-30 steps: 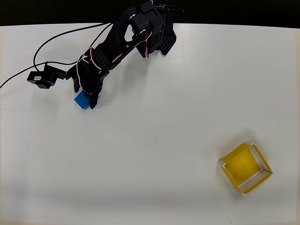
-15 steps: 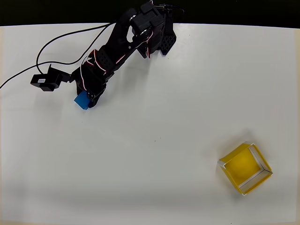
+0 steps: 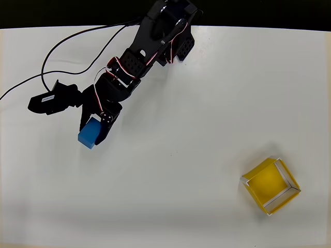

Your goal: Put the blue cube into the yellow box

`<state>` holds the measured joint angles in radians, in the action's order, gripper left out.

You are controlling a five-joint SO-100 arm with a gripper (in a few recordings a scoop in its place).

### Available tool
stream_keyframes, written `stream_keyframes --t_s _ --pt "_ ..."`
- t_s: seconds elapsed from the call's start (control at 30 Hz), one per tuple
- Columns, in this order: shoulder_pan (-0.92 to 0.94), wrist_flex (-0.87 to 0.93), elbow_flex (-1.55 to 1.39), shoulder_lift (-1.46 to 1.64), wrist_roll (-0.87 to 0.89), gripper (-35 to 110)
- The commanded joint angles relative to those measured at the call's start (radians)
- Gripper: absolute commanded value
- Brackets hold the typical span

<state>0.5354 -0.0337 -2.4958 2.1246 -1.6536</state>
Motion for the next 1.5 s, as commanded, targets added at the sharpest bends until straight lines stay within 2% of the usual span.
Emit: stream_keyframes --t_s 0.0,0.1,0.47,0.73,1.03,1.23,1.47 --pt "-0.143 -0.127 0.084 0.183 -0.017 16" --pt "-0.268 -0.213 0.135 0.183 -0.032 17" --pt "-0.712 -0.173 0.572 -0.023 -0.018 16" --pt "-0.937 -0.175 0.784 -0.209 -0.038 16" --pt "-1.088 0.235 1.008 -0.354 0.074 16" --pt "-1.141 0.523 1.206 -0.472 0.264 16" --pt "-1.167 0.647 1.361 -0.624 0.371 16"
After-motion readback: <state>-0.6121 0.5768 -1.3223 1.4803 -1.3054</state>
